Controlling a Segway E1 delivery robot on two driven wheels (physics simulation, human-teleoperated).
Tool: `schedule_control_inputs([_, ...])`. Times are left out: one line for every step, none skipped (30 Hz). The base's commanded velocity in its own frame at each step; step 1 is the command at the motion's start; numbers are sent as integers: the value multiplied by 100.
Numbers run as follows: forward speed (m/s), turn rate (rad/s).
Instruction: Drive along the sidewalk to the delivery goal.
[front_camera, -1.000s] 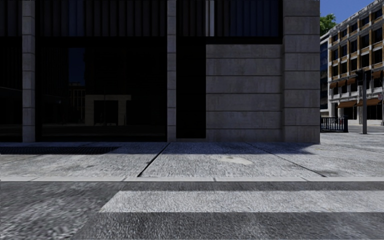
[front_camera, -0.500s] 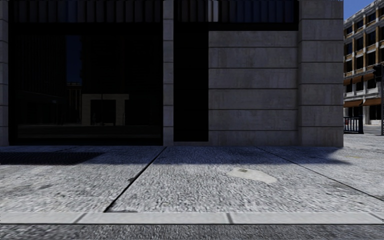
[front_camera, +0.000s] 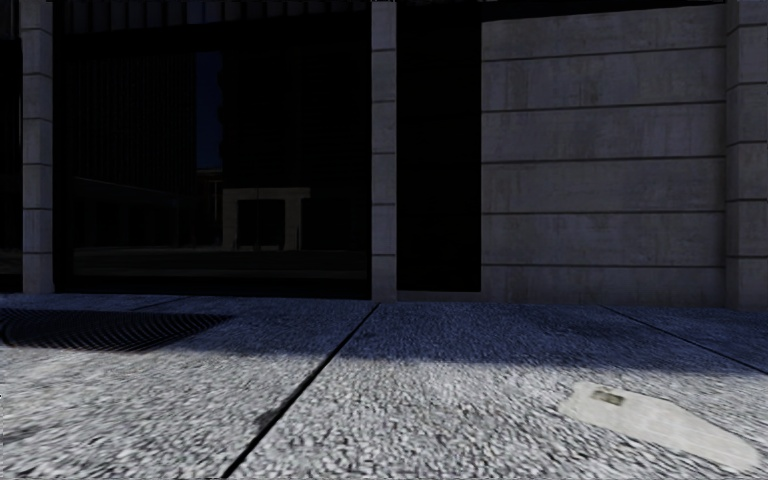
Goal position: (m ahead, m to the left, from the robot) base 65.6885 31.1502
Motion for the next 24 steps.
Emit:
schedule_control_inputs([164,55])
schedule_control_inputs([164,55])
schedule_control_inputs([163,55])
schedule_control_inputs([161,55])
schedule_control_inputs([159,57])
schedule_control_inputs([157,58])
schedule_control_inputs([157,58])
schedule_control_inputs([154,62])
schedule_control_inputs([153,63])
schedule_control_inputs([153,64])
schedule_control_inputs([152,64])
schedule_control_inputs([152,64])
schedule_control_inputs([152,64])
schedule_control_inputs([152,64])
schedule_control_inputs([152,64])
schedule_control_inputs([152,64])
schedule_control_inputs([152,64])
schedule_control_inputs([152,64])
schedule_control_inputs([152,64])
schedule_control_inputs([152,64])
schedule_control_inputs([152,64])
schedule_control_inputs([152,64])
schedule_control_inputs([152,65])
schedule_control_inputs([152,66])
